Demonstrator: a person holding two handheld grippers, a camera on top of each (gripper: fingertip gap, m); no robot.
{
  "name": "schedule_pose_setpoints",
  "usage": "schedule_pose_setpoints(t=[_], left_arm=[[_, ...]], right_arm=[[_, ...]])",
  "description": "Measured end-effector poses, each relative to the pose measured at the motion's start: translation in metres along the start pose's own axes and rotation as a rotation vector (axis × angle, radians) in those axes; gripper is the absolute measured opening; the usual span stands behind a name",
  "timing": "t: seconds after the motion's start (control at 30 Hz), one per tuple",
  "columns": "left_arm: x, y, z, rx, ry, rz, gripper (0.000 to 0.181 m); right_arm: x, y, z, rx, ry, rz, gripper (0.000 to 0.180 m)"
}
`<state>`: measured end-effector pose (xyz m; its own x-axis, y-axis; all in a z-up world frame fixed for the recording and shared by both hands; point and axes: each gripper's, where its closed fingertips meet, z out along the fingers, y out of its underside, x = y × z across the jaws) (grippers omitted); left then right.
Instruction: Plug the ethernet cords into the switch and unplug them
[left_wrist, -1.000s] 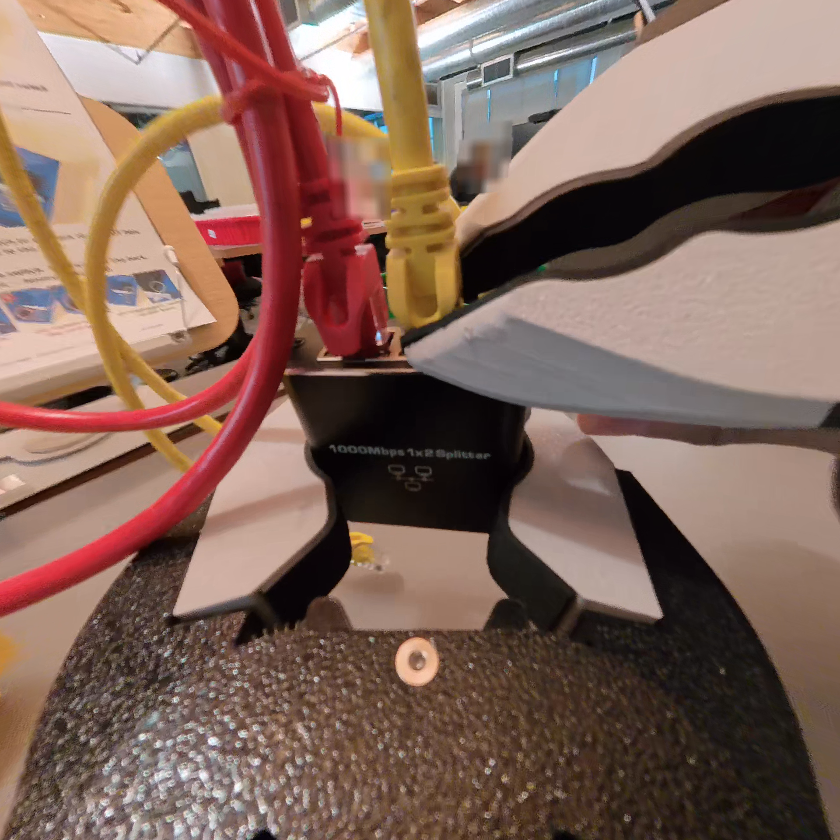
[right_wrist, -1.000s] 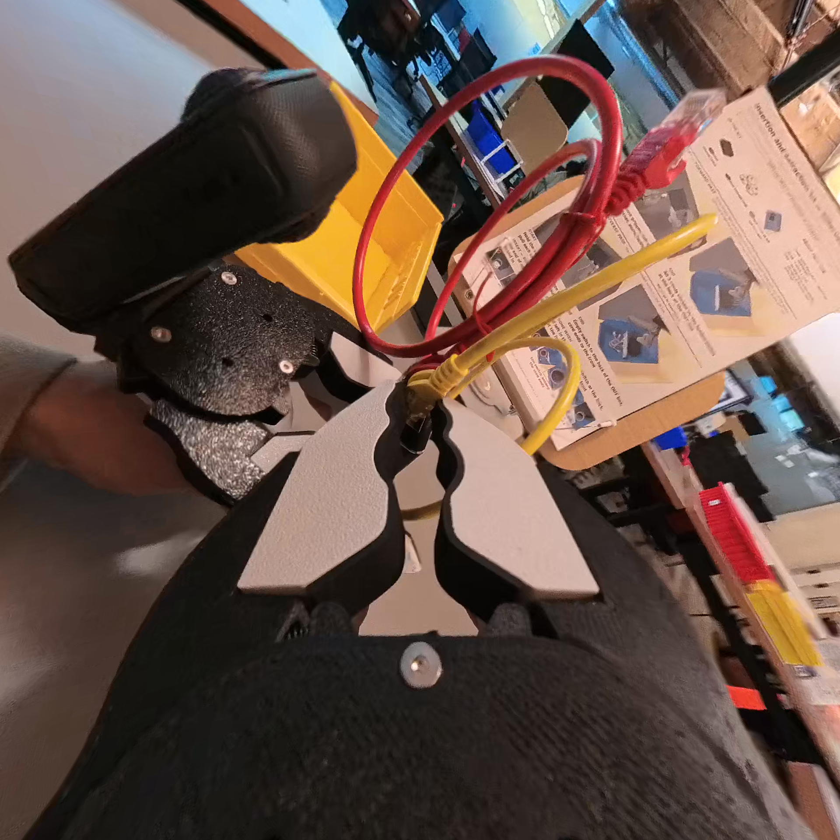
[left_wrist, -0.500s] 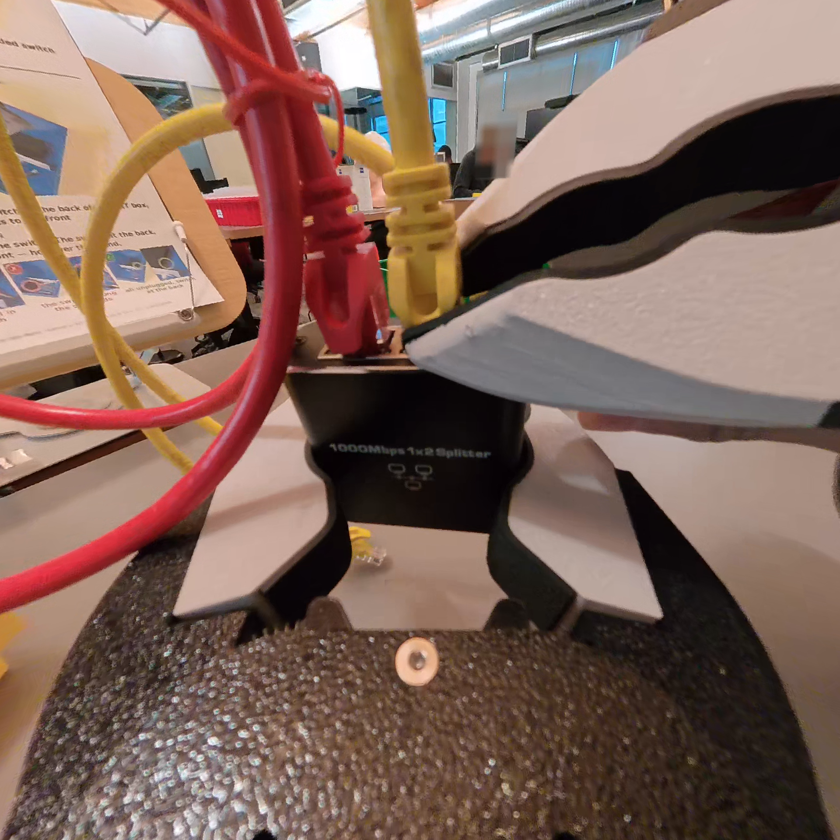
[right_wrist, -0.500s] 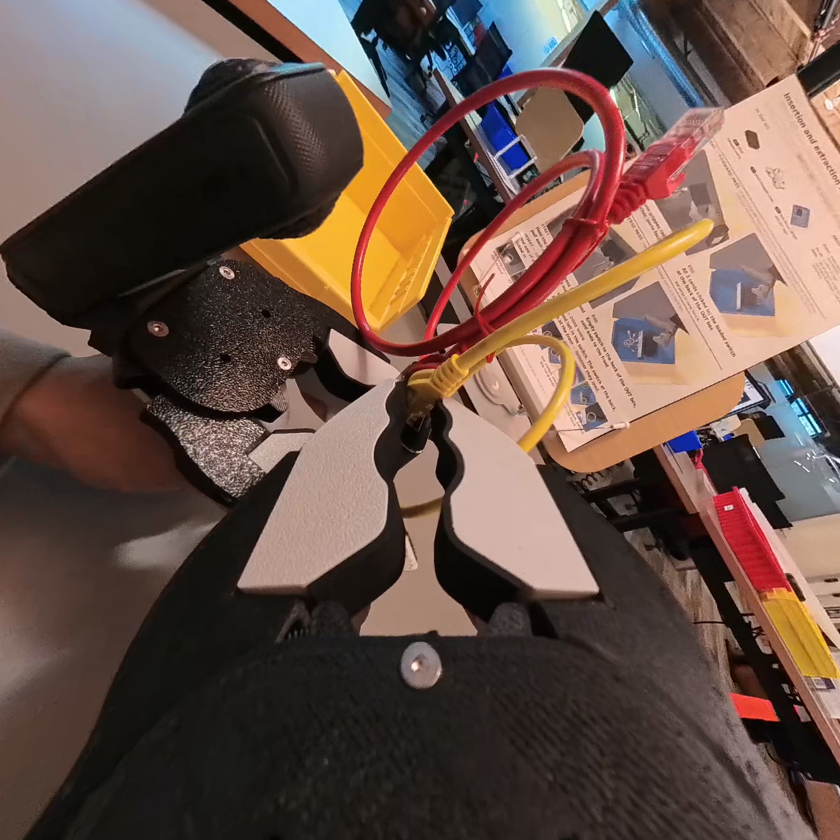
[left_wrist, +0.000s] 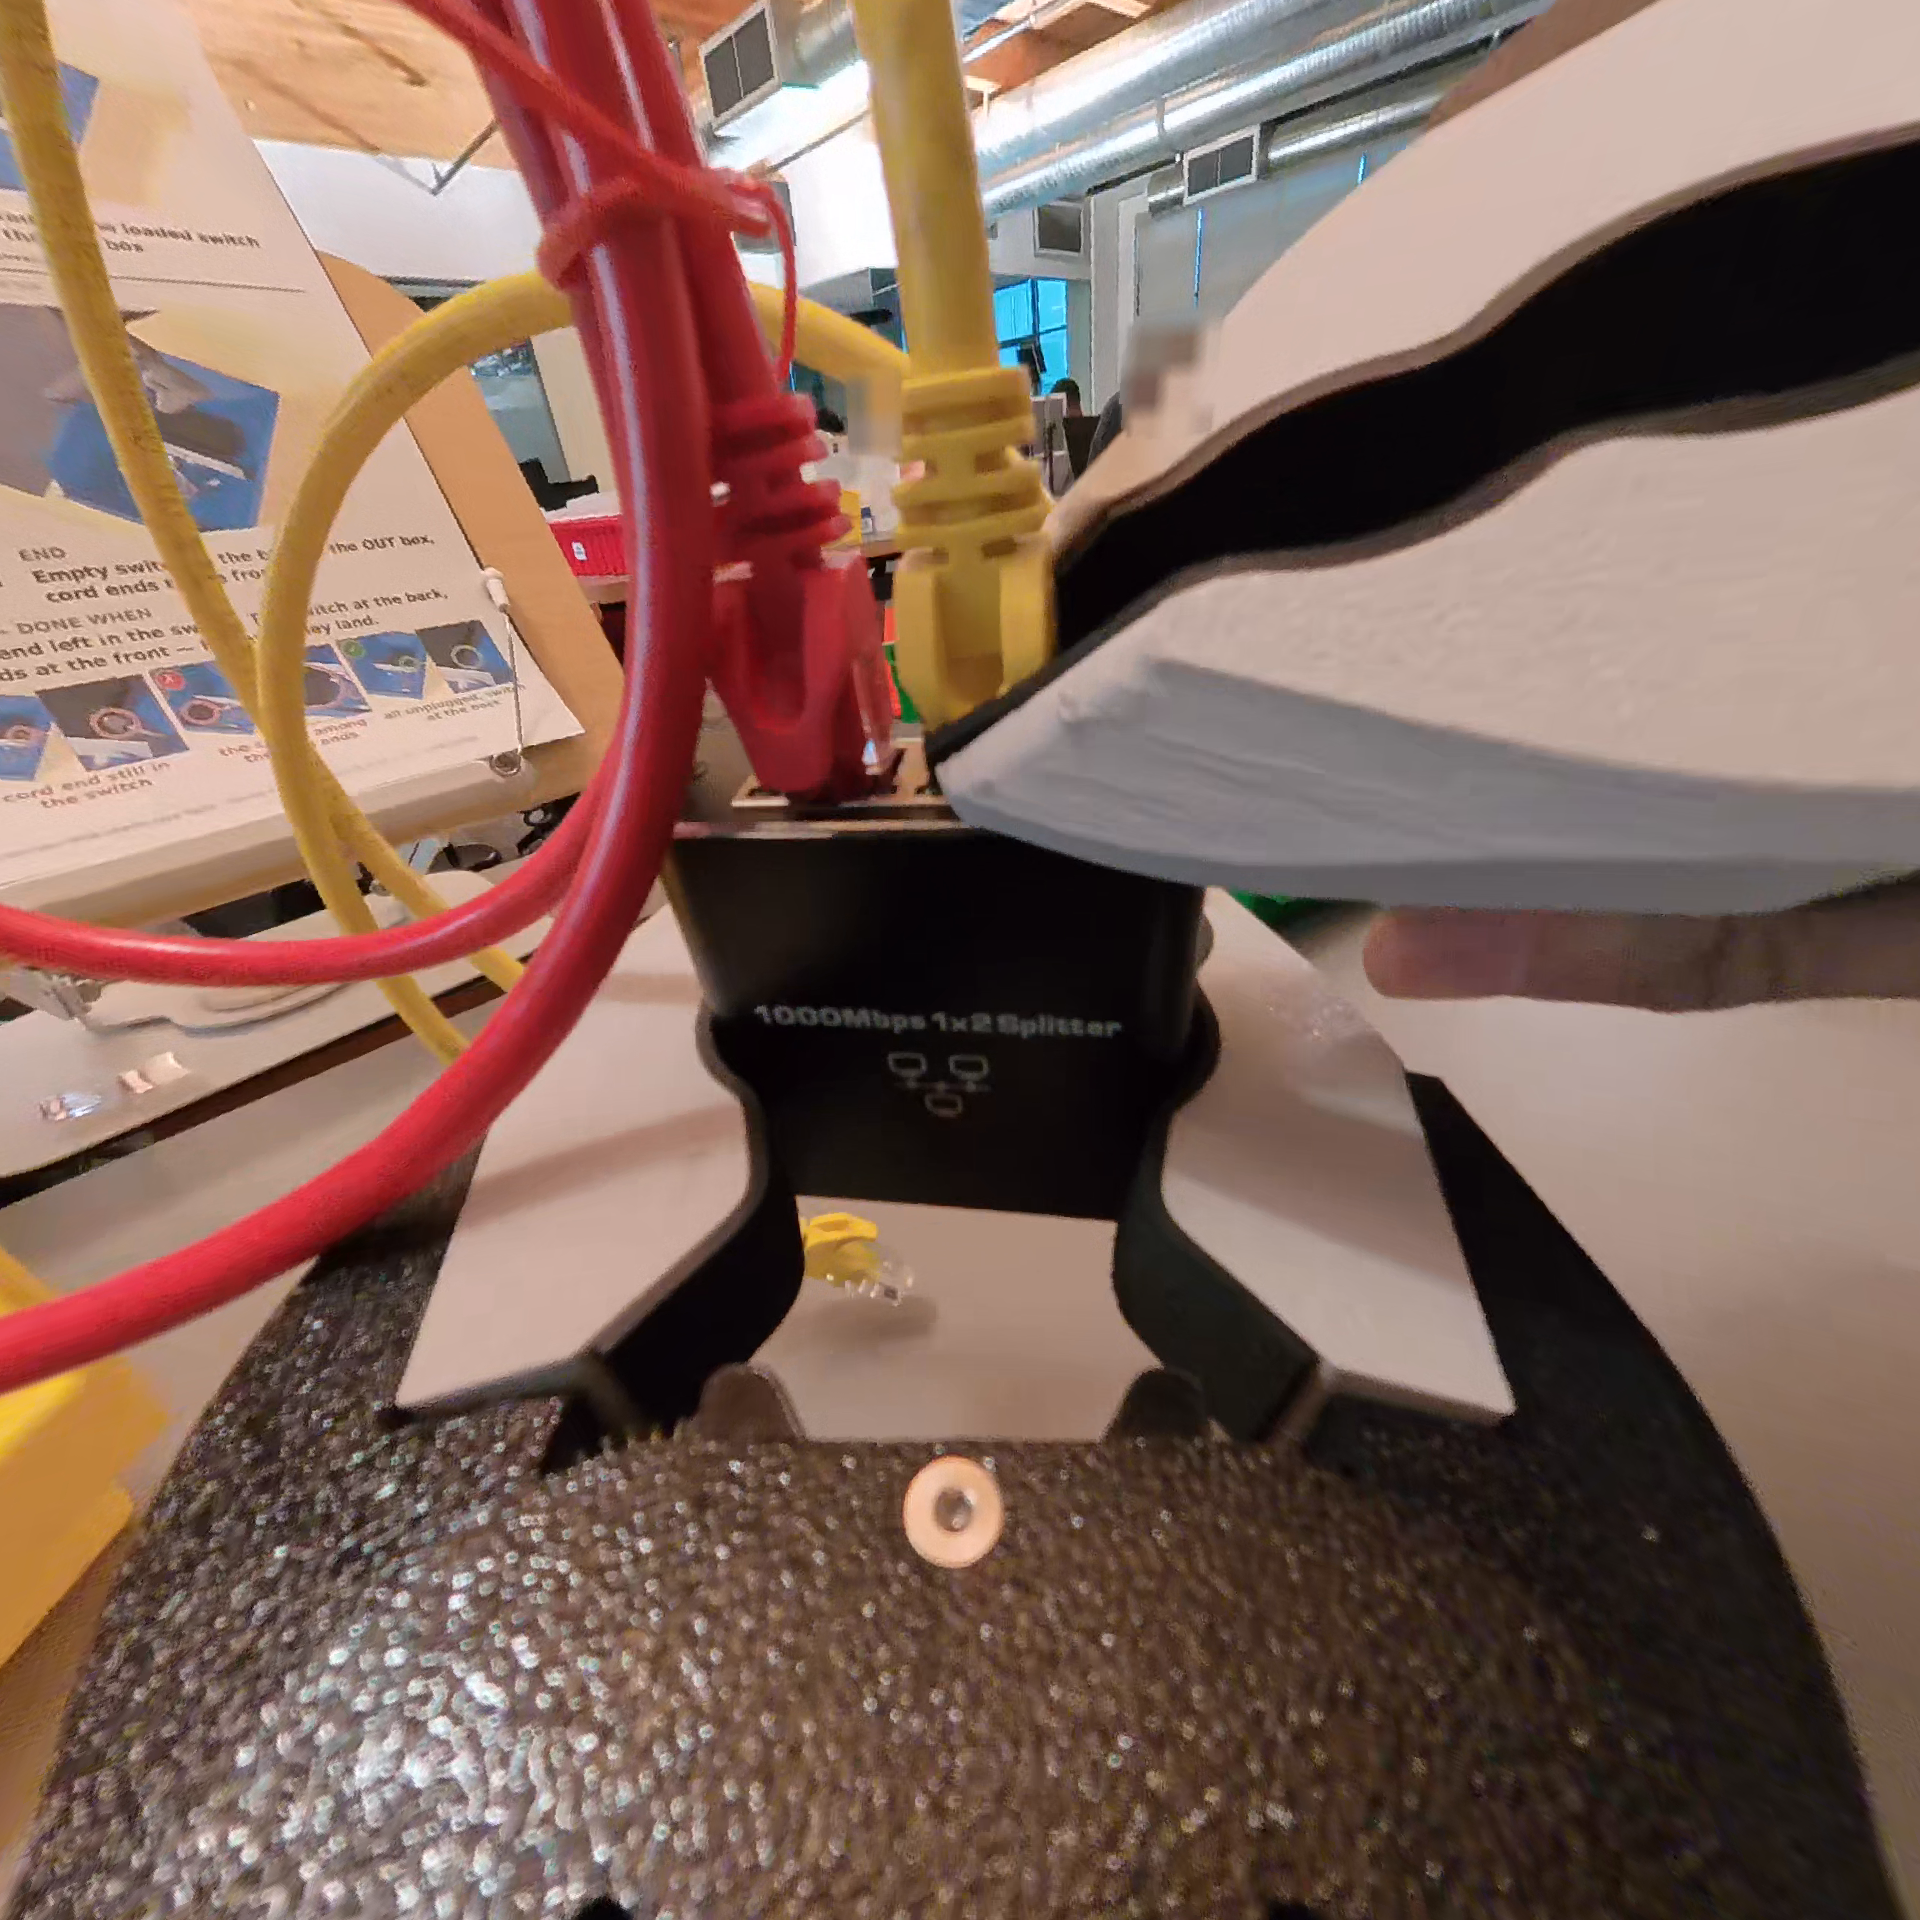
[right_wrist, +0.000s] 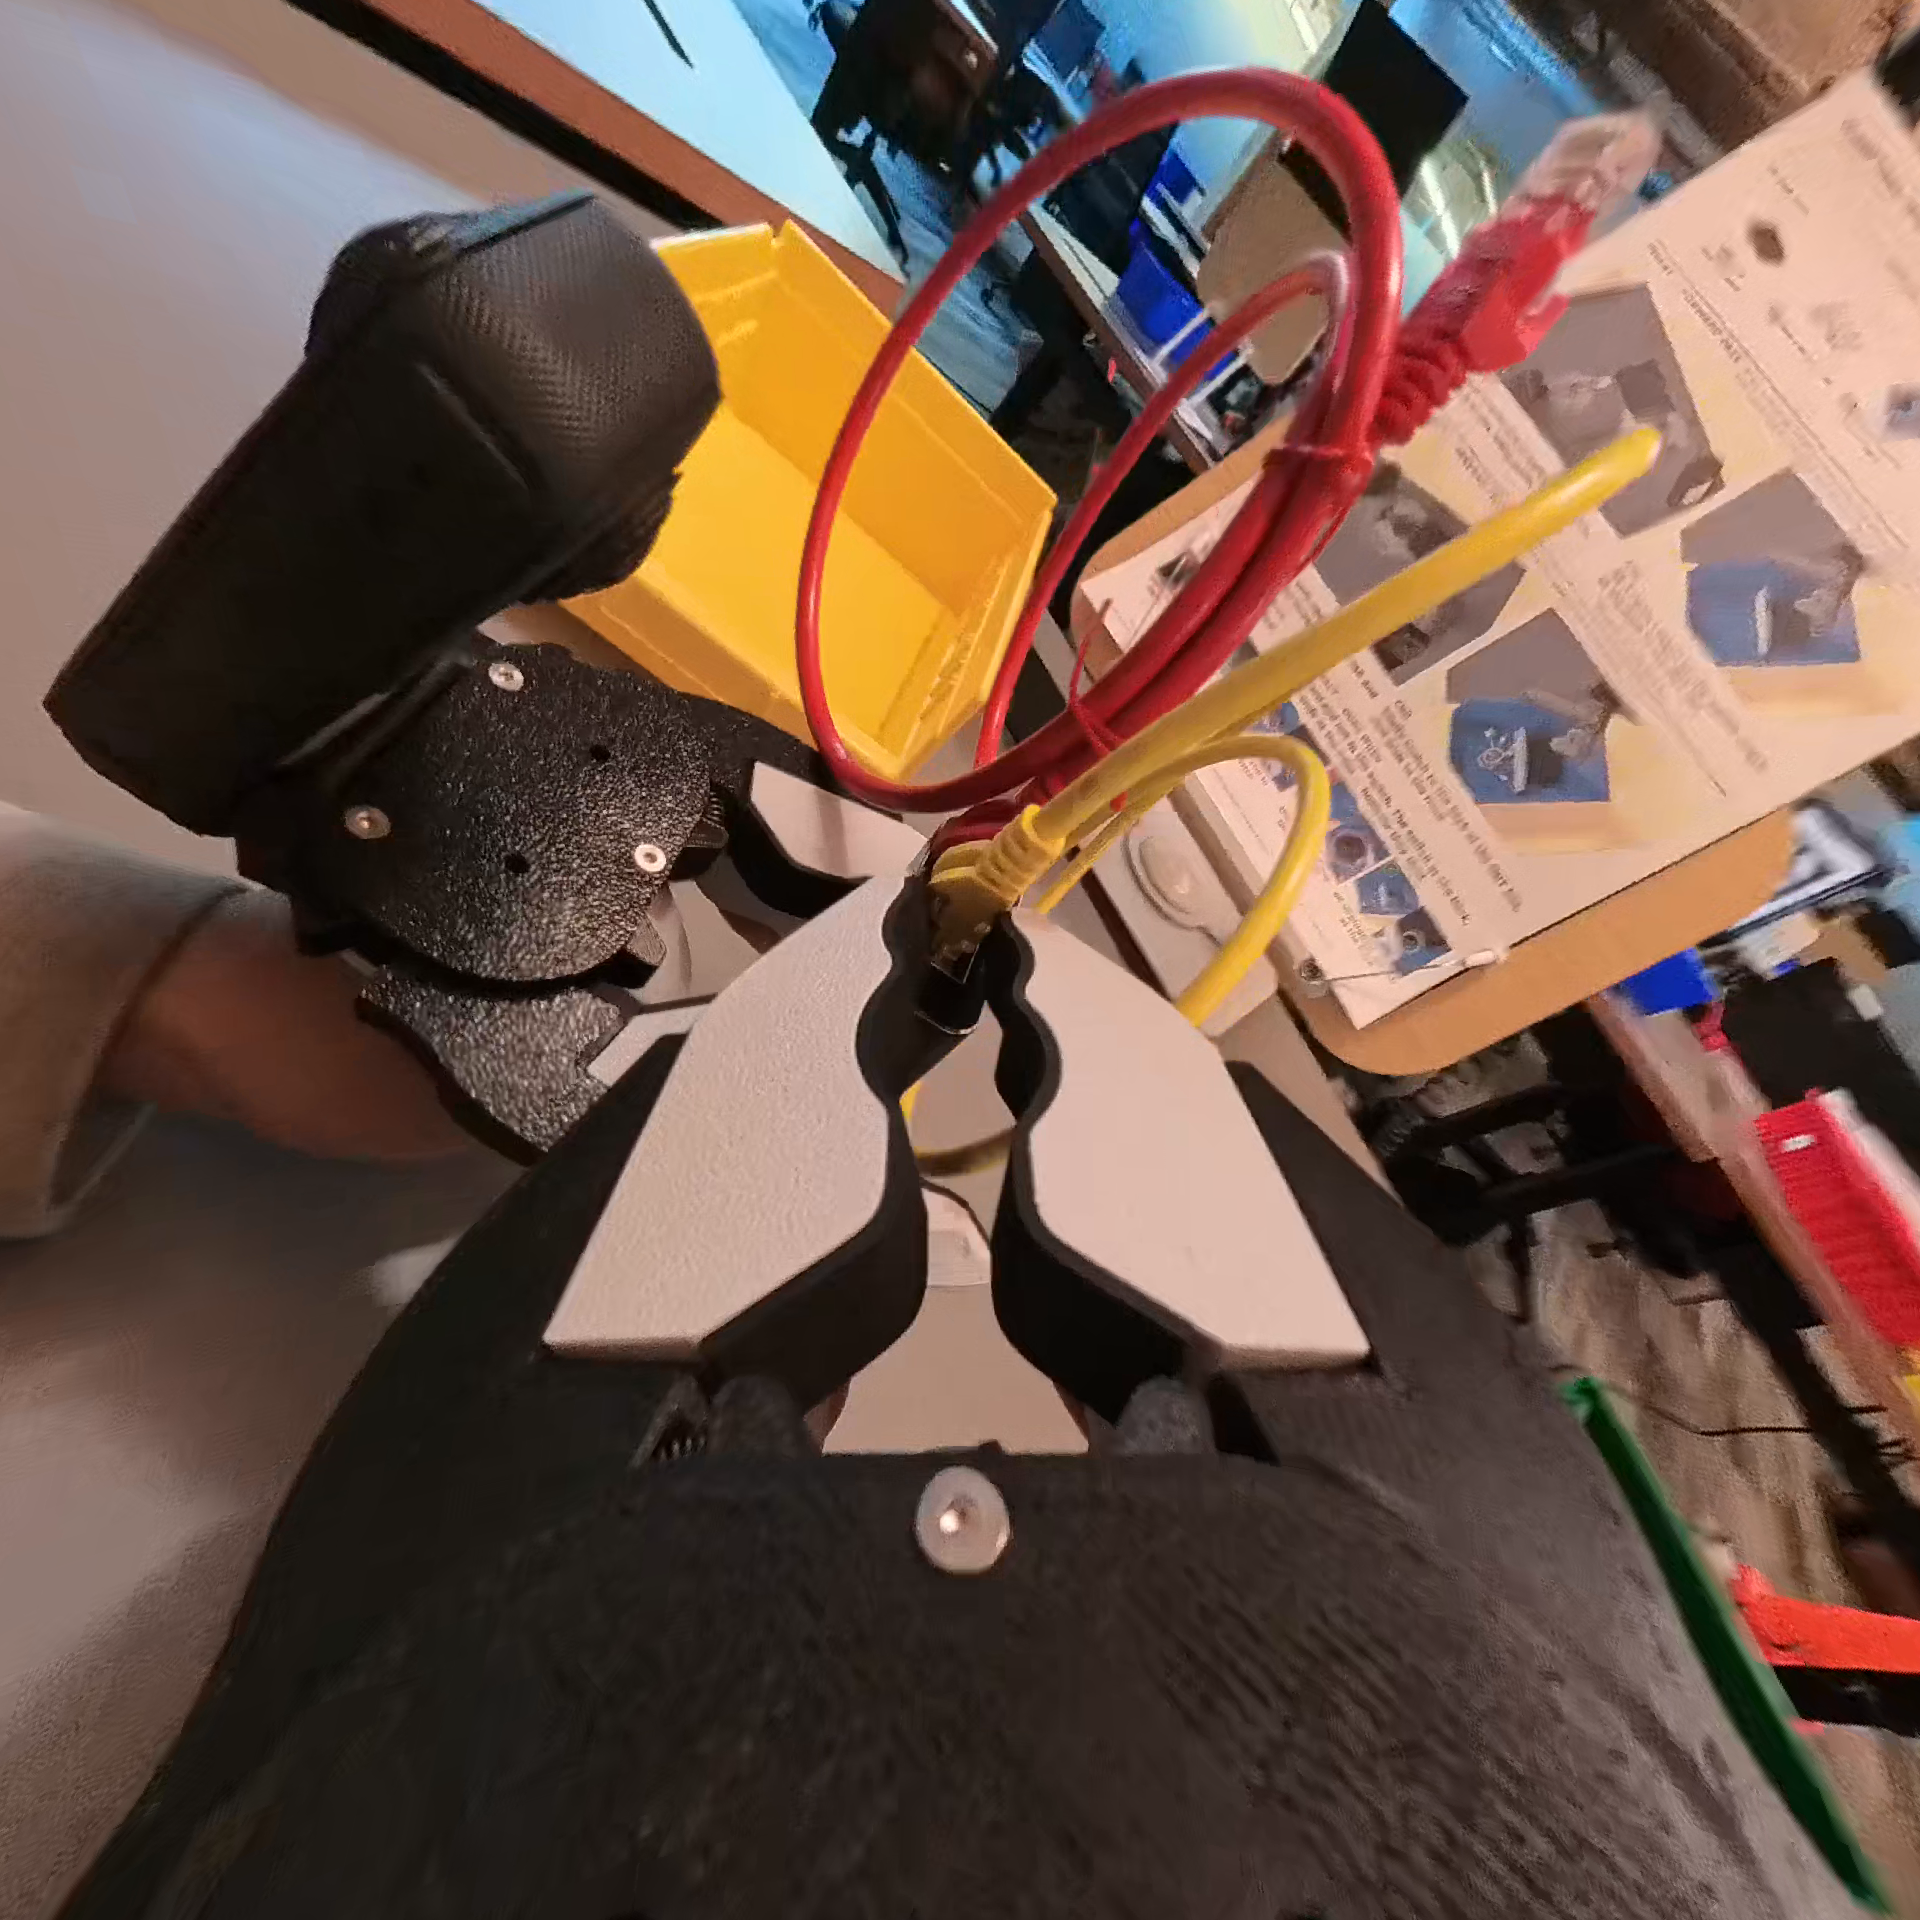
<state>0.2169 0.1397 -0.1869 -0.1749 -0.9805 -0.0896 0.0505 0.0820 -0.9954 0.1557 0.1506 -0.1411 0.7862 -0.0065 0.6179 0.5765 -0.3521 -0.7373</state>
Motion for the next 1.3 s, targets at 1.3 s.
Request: schedule_pose_setpoints(t=[1.3], left_arm=[[-0.013, 0.012, -0.002, -0.064, -0.119, 0.162, 0.075]], right_arm=[[0.031, -0.037, -0.014, 0.414, -0.081, 0.726, 0.012]])
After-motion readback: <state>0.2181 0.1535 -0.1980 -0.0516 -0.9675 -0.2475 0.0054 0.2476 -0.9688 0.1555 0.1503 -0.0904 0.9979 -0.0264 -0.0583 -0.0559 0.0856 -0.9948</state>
